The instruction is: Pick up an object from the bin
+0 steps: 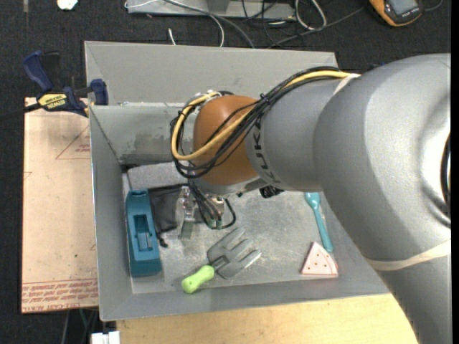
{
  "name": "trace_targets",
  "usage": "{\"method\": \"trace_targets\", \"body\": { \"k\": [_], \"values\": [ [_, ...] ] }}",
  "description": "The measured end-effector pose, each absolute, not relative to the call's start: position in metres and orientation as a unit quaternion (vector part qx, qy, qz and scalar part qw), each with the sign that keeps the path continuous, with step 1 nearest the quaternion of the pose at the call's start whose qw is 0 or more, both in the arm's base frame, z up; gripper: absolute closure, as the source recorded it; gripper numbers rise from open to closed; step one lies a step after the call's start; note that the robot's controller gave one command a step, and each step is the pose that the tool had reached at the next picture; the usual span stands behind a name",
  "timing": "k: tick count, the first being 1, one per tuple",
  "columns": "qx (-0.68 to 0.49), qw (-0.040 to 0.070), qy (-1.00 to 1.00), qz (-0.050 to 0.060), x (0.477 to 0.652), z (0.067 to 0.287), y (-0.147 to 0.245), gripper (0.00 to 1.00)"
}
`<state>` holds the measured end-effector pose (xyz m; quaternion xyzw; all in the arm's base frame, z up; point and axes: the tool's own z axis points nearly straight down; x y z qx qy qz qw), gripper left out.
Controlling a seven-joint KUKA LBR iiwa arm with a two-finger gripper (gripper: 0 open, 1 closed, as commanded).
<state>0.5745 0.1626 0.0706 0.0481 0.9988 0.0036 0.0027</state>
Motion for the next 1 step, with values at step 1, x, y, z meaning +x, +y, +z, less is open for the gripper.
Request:
{"method": "trace_targets", "body": {
  "k": [1],
  "values": [
    [0.048,0.003,0.999,0.004,0.5745,0.0707,0.1626,1.0]
  ]
}}
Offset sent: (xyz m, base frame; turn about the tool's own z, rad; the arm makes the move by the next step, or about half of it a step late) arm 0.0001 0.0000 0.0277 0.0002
